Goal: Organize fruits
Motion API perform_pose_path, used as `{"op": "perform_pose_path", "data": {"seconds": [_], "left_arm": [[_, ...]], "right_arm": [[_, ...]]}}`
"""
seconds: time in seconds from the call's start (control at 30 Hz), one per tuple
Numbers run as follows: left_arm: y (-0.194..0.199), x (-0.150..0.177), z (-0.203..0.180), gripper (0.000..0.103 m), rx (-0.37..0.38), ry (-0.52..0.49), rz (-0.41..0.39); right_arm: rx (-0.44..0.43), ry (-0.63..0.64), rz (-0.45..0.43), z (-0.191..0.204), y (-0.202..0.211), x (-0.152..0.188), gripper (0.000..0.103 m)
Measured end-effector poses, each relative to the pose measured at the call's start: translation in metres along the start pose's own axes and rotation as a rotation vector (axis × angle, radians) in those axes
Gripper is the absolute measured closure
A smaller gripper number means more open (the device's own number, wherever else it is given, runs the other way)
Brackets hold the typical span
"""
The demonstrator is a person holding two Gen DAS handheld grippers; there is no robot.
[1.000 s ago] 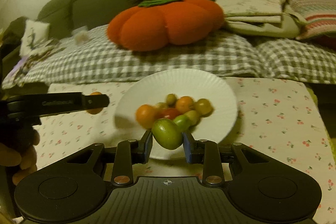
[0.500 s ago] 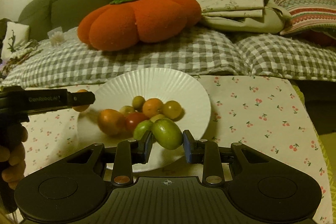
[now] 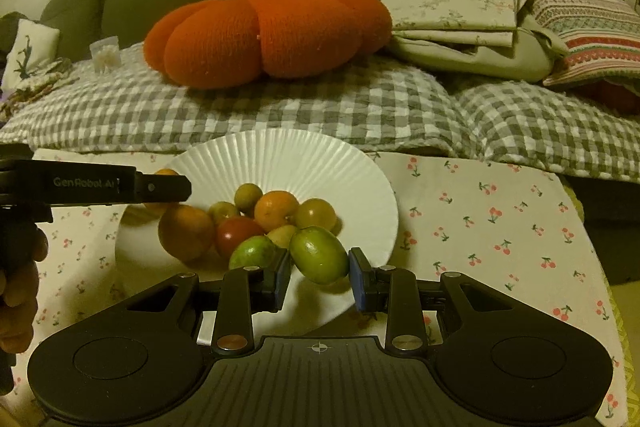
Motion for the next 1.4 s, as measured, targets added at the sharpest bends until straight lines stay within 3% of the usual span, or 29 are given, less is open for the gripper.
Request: {"op": "perform_pose_path", "data": {"seconds": [0.1, 0.17, 0.23, 0.27, 0.5, 0.7, 0.83, 1.0, 1.13, 1.4], "left_arm": [[0.002, -0.001, 0.001, 0.068, 0.002, 0.011, 0.004], [0.006, -0.003, 0.002, 0.060, 0.006, 0.022, -0.009], [0.009, -0.006, 0.002, 0.059, 0.010, 0.029, -0.016], [0.011, -0.007, 0.003, 0.059, 0.011, 0.035, -0.020], [0.033, -0.011, 0.004, 0.058, -0.005, 0.058, -0.033], [0.056, -0.005, -0.002, 0.058, -0.042, 0.020, -0.021], [0.074, 0.002, -0.007, 0.051, -0.098, -0.032, -0.007], [0.096, 0.012, -0.010, 0.049, -0.175, -0.088, 0.006], [0.114, 0.027, -0.014, 0.037, -0.210, -0.108, 0.014], [0.149, 0.051, -0.019, 0.035, -0.261, -0.121, -0.002]], "right_arm": [[-0.013, 0.001, -0.005, 0.001, -0.002, -0.002, 0.072], [-0.014, -0.021, -0.006, -0.001, -0.002, -0.004, 0.071], [-0.015, -0.053, -0.014, -0.005, 0.000, -0.005, 0.056], [-0.018, -0.066, -0.020, -0.007, 0.002, -0.006, 0.054], [-0.027, -0.153, -0.054, -0.017, 0.018, -0.016, 0.054], [-0.042, -0.223, -0.054, -0.019, 0.029, -0.019, 0.054], [-0.085, -0.258, -0.041, -0.012, 0.038, -0.018, 0.054], [-0.103, -0.210, -0.013, 0.010, 0.050, -0.012, 0.054], [-0.092, -0.178, 0.005, 0.023, 0.063, -0.004, 0.052], [-0.087, -0.134, 0.017, 0.038, 0.096, 0.010, 0.052]]}}
Point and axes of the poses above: each gripper's, at about its wrist camera, not at the fingertips, and y roughly against the way its jaws point, z to its left, x to its underside, the point moved 4 cm from there along -y, roughly the way its jaws point, and after that the axes turned 2 degrees about -x, right-handed, at the moved point
